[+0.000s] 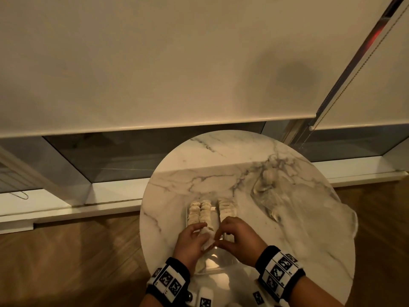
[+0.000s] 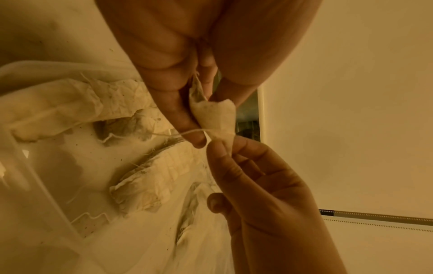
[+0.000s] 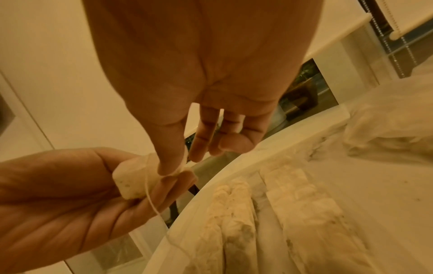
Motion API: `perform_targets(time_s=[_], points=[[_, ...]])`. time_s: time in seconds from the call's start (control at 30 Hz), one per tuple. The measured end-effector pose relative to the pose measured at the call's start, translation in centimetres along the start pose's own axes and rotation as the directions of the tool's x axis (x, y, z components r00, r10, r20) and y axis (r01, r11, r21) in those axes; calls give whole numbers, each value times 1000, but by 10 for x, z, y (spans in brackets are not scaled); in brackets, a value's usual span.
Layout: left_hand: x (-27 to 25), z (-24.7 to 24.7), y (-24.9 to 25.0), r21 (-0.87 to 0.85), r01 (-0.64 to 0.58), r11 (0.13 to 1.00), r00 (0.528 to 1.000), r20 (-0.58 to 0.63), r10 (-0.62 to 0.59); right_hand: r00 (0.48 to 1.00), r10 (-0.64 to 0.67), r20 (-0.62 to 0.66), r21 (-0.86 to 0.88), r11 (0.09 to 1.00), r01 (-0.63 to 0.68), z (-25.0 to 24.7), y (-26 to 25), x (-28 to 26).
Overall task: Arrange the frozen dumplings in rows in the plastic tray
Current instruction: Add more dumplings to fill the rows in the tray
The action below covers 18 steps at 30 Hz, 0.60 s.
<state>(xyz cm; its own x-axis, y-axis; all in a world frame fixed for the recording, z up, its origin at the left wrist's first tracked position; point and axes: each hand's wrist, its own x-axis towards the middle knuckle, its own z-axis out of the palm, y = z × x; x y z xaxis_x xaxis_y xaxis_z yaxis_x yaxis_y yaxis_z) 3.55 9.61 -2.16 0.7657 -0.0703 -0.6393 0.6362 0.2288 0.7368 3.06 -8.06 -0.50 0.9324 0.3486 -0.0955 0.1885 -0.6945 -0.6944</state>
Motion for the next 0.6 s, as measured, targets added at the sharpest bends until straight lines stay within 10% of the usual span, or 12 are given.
perform_targets(time_s=[0.3, 0.5, 0.6], points=[[14, -25, -3, 151, -11, 989, 994, -108, 27, 974, 225, -25, 29, 974, -224, -5, 16, -6], [15, -46, -15, 597, -169, 784, 934, -157, 320, 876, 434, 210, -131, 901, -414, 11, 35, -13], [14, -47, -24, 591, -110, 799, 955, -161, 250, 847, 468, 253, -200, 881, -428, 18, 38, -16]])
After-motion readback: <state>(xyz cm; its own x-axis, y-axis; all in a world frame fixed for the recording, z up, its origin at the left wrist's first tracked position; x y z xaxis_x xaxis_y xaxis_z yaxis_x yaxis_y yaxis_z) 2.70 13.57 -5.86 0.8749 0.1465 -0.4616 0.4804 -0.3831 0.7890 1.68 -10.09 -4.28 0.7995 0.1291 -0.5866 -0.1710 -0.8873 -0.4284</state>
